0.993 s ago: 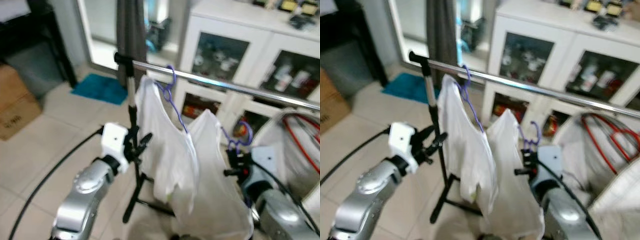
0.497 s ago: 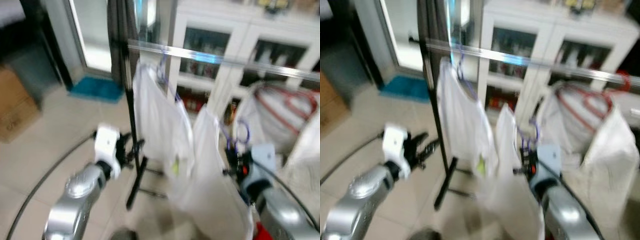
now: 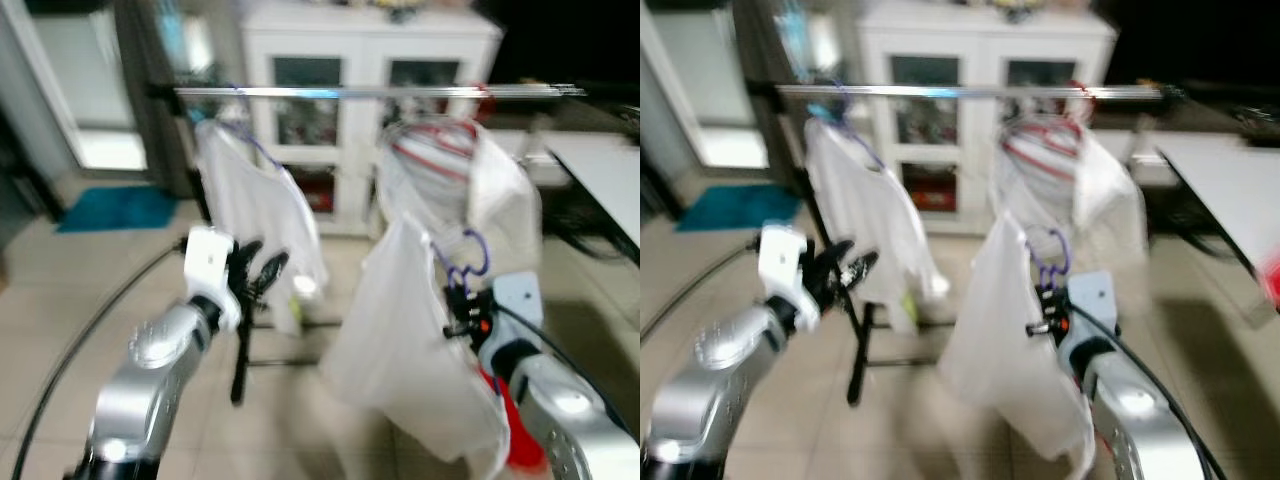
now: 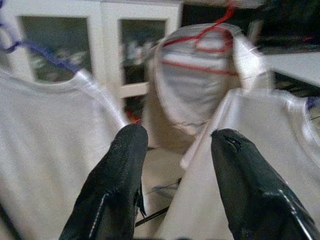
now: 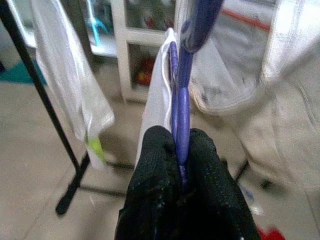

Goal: Hang hanger

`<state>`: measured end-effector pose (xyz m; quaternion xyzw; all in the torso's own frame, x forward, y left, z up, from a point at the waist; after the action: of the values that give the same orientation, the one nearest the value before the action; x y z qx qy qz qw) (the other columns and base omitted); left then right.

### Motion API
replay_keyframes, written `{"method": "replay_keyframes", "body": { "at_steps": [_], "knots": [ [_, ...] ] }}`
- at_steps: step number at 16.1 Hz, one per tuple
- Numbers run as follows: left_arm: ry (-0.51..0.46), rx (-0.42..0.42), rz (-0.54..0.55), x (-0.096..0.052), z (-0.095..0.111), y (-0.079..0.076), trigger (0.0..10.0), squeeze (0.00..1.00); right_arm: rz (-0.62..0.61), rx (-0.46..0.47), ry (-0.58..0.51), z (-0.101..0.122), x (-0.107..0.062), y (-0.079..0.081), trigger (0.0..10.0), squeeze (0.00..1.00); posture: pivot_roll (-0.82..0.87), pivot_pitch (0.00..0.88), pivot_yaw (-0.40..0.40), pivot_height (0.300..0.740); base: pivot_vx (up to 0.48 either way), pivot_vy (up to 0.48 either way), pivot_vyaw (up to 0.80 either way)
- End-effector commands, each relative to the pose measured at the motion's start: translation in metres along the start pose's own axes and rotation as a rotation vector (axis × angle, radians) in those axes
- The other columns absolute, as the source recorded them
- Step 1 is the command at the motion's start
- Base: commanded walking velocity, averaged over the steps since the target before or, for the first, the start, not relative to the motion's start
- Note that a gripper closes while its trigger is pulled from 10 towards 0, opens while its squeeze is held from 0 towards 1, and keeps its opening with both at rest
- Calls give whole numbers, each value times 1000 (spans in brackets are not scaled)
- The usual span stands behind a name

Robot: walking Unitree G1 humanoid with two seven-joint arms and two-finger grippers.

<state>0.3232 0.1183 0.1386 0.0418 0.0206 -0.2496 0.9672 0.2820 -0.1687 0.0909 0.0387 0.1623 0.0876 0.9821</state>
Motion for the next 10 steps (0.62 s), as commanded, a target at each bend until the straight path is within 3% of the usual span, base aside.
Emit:
{"method": "replay_keyframes", "body": {
  "at_steps": [1, 3, 4, 5, 6, 10],
  "knots": [
    [26, -9, 1, -2, -8, 1, 10000, 0, 14, -5, -51, 14, 0, 6, 0, 0, -147, 0, 4, 740, -244, 0, 0],
    [18, -11, -6, 3, -5, -3, 10000, 0, 8, 15, -44, 10, -2, 5, 2196, 0, -153, 0, 3, 740, 0, 0, 0],
    [11, -11, -14, 6, -3, -4, 10000, 0, 6, 14, -42, 9, -3, 5, 2275, 0, -166, 0, 10, 740, 0, 0, 0],
    [6, -11, -19, 7, -2, -4, 10000, 0, 2, 15, -43, 10, -3, 4, 2157, 0, -175, 0, 15, 740, 0, 0, 0],
    [0, -11, -28, 10, 0, -5, 10000, 0, -4, 16, -51, 11, -3, 3, 0, 0, -189, 0, 24, 740, 0, 0, 0],
    [-20, -15, -68, 23, 3, -14, 10000, 0, -11, 19, -94, 23, -4, 1, 0, 0, -209, 0, 38, 740, 0, 0, 0]
  ]
}}
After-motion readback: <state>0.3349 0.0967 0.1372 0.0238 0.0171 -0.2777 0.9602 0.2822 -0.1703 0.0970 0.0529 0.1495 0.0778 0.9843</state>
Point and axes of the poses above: a point about 5 cm out from each wrist's last joint towards the gripper, its own x axis pointing out of the wrist towards the gripper, its own z axis along the axis of the wrist's last joint, y = z × x, the point moved 6 cm from there along x, pointing out of the wrist towards the gripper, and after that the axes turned 7 degrees about x, right-handed, at the moved point
